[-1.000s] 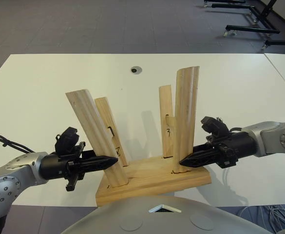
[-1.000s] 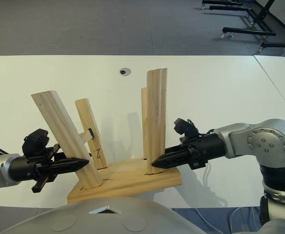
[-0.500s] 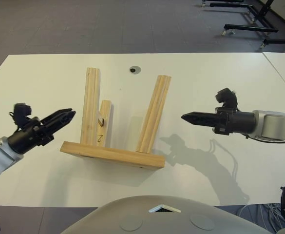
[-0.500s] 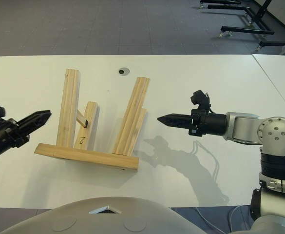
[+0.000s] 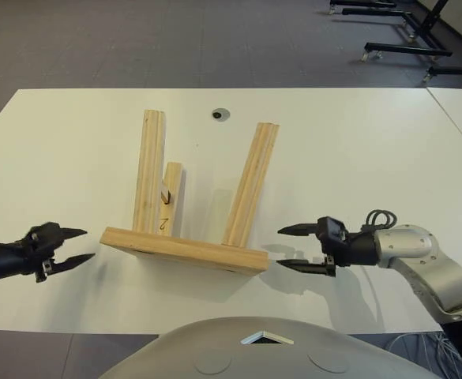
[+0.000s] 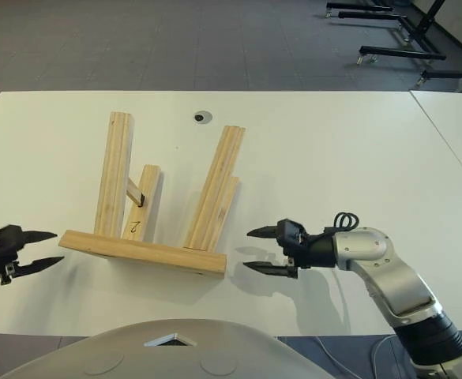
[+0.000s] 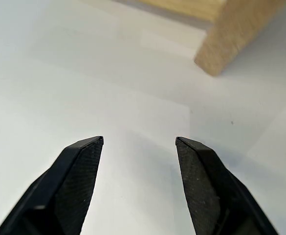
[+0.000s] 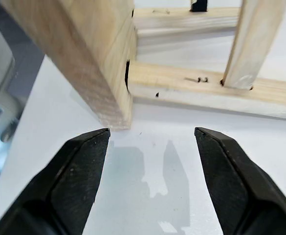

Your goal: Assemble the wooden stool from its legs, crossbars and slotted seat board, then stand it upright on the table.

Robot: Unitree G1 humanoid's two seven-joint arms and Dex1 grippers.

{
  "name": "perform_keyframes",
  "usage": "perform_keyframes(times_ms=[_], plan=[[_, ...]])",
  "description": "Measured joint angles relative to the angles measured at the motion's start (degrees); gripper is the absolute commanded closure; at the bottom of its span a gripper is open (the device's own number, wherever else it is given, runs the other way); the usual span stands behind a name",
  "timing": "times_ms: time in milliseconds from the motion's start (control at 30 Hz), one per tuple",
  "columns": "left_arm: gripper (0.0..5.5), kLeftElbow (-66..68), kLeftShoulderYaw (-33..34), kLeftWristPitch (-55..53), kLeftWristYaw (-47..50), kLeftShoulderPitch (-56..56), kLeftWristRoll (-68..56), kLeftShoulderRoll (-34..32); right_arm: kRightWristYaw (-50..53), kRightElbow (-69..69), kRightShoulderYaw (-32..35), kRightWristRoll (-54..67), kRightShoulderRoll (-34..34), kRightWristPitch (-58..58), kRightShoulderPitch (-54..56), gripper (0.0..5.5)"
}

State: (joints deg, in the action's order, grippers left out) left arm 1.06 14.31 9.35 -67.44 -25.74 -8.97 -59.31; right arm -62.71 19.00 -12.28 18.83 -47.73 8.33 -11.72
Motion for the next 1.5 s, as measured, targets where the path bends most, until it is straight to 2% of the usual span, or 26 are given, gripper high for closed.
perform_keyframes(times_ms=[200, 500, 533, 667, 800, 867, 1000, 1233, 1333, 1500], plan=[[2.78, -4.40, -7.51, 6.26, -0.46, 3.16, 0.71, 4.02, 1.73, -9.18, -6.01, -7.25, 6.72, -10.92, -1.45, 2.30], [2.78, -9.84, -12.90, 4.32, 0.72, 5.07, -1.52, 8.28, 4.91, -9.06, -8.22, -7.49, 11.99, -10.25, -2.19, 2.30], [2.96, -10.04, -13.61, 4.21, 0.65, 5.24, -1.54, 8.34, 4.85, -8.85, -7.50, -7.02, 11.77, -9.75, -2.18, 2.27], [3.51, -10.71, -14.33, 4.00, 0.34, 5.21, -1.85, 8.35, 4.38, -8.67, -6.49, -6.29, 11.43, -9.45, -2.25, 2.98], [3.95, -14.74, -13.66, -2.75, -3.50, 3.99, -10.14, 7.48, -2.50, -2.96, -3.67, 1.76, 5.42, -2.36, -3.66, 3.63], [4.05, -18.78, -11.78, -9.29, -6.56, 2.01, -17.78, 5.65, -6.54, 0.93, -0.07, 8.47, 0.82, 3.16, -3.29, 4.00], [4.16, -26.75, -3.81, -22.28, -11.13, -1.55, -33.96, 1.20, -10.21, 7.17, 6.40, 24.43, -6.67, 20.83, 1.64, 4.13], [4.18, -30.11, 6.49, -43.13, -7.83, -2.84, -59.93, -2.37, -4.74, 7.84, 9.90, 54.95, -18.52, 47.38, 12.89, 4.13], [4.18, -30.90, 9.67, -49.20, -3.10, -4.50, -71.11, -2.36, -1.81, 3.76, 6.96, 68.10, -24.65, 56.09, 21.29, 4.13], [4.18, -34.60, 22.18, -57.15, 14.32, -8.42, -97.13, -2.61, -1.40, -9.62, -6.39, 84.23, -30.81, 74.79, 48.54, 4.13]])
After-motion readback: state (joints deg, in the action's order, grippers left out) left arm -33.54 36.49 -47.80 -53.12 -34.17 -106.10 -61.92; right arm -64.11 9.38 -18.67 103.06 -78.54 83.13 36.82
